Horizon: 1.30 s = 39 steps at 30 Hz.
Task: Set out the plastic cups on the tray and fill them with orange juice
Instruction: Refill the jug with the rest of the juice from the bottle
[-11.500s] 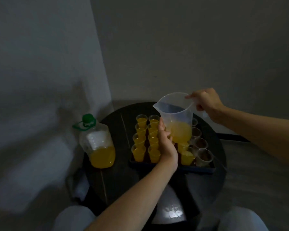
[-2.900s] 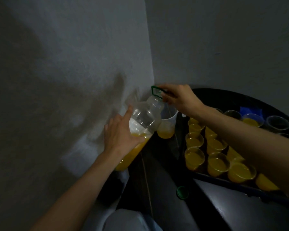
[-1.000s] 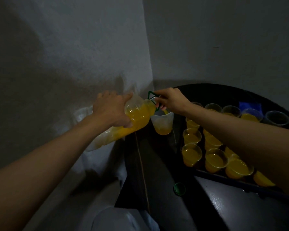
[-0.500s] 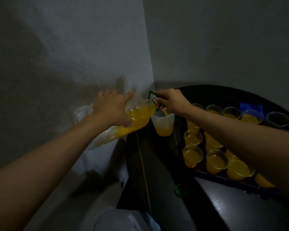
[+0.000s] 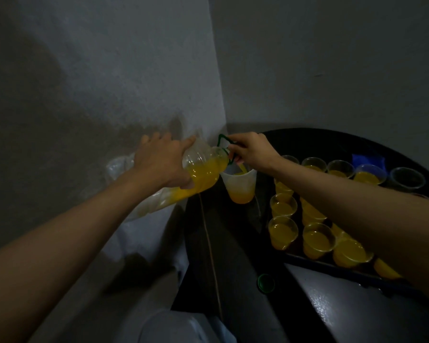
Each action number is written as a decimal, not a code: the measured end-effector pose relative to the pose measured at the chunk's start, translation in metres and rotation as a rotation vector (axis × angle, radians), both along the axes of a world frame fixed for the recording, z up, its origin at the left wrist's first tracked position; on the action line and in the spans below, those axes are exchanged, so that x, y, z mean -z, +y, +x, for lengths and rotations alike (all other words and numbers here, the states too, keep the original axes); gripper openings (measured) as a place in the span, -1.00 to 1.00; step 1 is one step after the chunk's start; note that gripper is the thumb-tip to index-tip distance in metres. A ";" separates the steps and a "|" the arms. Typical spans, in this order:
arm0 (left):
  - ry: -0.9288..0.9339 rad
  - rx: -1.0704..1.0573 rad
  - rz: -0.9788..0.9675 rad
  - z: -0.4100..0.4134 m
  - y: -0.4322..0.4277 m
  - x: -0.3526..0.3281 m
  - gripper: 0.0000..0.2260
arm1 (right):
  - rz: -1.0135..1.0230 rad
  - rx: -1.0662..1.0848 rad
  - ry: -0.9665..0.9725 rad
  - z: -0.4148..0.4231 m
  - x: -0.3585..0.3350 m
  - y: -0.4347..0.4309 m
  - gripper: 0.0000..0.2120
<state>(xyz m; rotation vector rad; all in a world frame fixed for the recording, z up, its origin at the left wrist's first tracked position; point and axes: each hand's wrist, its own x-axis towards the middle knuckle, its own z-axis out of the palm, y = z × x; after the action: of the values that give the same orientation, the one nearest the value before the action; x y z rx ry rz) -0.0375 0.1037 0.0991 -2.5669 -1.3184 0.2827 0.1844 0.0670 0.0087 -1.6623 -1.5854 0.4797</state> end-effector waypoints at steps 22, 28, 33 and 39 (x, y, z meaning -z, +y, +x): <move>0.027 0.036 0.038 0.001 0.003 -0.014 0.02 | 0.003 0.007 0.062 0.000 -0.005 -0.003 -0.75; 0.058 0.044 0.061 0.003 0.003 -0.020 0.03 | 0.026 0.026 0.132 -0.002 -0.009 -0.005 -0.75; 0.074 0.054 0.068 0.003 0.004 -0.023 0.02 | 0.044 0.018 0.134 -0.004 -0.008 -0.009 -0.75; 0.091 0.058 0.077 0.004 0.004 -0.028 0.02 | 0.051 0.032 0.163 -0.005 -0.009 -0.007 -0.76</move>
<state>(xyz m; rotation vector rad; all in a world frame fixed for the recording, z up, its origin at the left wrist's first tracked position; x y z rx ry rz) -0.0334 0.1079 0.1272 -2.4927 -1.1968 0.3267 0.1799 0.0599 0.0175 -1.5674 -1.4389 0.5400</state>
